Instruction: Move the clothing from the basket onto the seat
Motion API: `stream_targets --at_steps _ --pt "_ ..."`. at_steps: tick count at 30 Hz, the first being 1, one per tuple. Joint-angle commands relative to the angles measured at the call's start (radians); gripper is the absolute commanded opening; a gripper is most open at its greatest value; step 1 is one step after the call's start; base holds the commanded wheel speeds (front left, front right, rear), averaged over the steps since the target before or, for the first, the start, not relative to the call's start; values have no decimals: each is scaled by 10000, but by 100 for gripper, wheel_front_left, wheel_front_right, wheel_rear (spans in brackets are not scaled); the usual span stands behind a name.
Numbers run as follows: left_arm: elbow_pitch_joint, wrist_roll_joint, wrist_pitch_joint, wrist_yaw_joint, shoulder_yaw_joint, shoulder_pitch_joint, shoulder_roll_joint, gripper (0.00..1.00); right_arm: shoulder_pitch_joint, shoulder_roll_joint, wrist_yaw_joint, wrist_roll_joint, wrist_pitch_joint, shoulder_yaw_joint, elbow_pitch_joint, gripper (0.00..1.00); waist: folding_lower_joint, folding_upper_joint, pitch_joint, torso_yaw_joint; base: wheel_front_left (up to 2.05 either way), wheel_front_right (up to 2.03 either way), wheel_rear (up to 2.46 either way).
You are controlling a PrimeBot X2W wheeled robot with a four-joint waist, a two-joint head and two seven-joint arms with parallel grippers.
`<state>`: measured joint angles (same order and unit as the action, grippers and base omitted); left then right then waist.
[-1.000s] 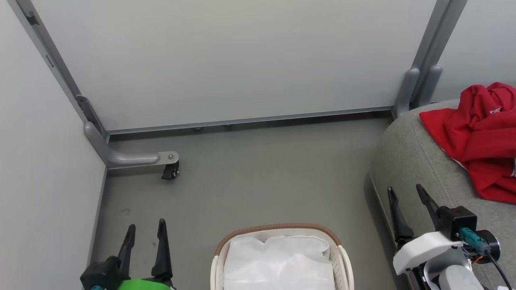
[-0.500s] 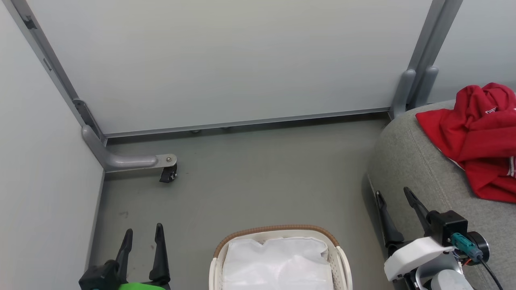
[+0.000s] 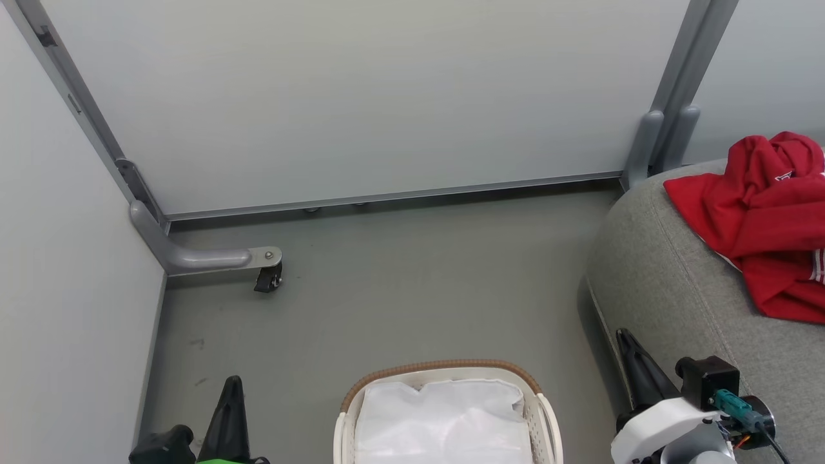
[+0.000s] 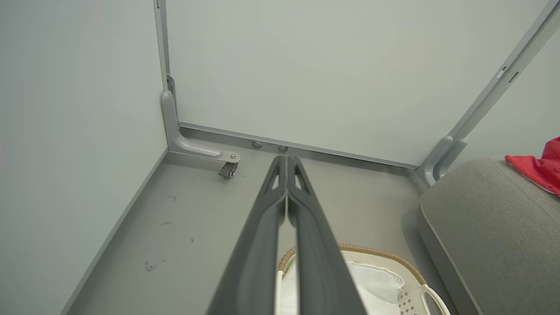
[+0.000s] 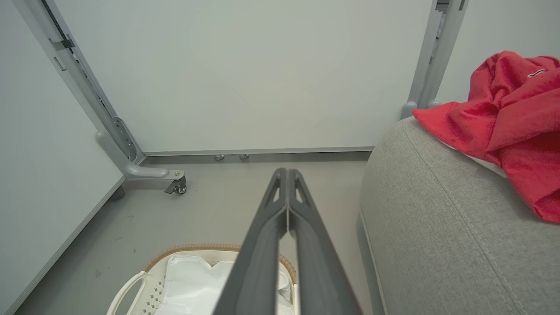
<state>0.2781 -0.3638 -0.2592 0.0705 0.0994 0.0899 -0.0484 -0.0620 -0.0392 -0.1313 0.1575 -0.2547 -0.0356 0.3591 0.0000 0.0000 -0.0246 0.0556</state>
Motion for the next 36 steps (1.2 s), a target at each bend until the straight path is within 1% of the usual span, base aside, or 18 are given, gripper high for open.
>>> stream_targets --at_steps 1,17,36 --pt "-114 -363 87 23 -67 -87 -7 0 -165 -27 0 441 106 103 -120 0 0 0 3 -6 0 0 0" --pt "-168 -2942 847 149 -497 -519 -27 0 -211 -49 1 3438 835 369 -393 0 0 0 39 -78 0 0 0" --pt "-222 -5404 1577 271 -911 -927 -40 0 -296 -73 3 6286 1566 660 -607 0 0 0 81 -162 0 0 0"
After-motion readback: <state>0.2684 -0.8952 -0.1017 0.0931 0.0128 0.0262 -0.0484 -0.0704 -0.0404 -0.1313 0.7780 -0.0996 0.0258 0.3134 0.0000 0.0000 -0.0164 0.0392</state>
